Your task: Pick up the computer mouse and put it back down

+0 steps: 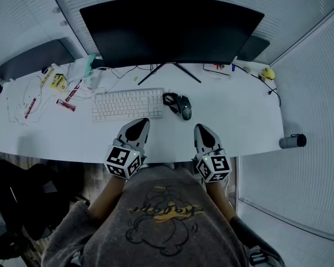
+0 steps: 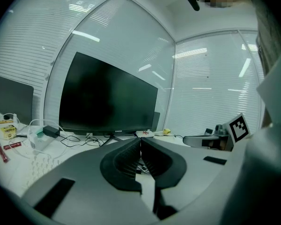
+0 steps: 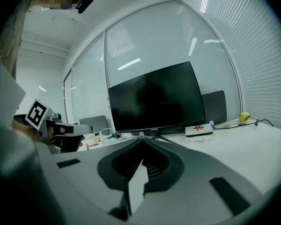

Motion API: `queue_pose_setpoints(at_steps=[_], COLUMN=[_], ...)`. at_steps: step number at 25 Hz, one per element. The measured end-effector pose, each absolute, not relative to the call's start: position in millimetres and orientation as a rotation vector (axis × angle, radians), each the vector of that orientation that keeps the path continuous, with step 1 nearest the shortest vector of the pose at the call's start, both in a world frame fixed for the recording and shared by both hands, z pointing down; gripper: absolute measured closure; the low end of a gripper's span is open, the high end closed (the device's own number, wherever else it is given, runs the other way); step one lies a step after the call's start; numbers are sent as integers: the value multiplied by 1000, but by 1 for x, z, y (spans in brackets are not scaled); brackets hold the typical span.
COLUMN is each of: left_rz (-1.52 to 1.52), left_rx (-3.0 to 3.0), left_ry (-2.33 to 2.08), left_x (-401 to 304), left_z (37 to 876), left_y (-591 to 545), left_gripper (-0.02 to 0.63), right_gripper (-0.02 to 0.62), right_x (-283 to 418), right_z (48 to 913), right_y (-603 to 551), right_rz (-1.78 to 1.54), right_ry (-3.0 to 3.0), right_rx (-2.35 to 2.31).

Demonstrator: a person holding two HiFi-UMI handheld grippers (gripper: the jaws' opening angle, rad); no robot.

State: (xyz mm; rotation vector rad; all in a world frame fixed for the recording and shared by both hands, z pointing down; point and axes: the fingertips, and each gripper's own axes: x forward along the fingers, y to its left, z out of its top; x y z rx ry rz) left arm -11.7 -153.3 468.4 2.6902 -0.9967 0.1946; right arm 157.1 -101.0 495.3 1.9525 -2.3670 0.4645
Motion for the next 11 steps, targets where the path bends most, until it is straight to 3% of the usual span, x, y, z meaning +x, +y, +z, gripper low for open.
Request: queue_pose_setpoints(at_steps=[11], left_rz=[199], left_rx=[2684], left_ry=[-1004], left_x=[-11], left_z=[467], left_y=[-151], left_gripper=[588], right_gripper=[591], right_x=[156], right_z=[494], right_y=[-100], right_rz=[462], right_ry=[-2373], right_rx=[1928])
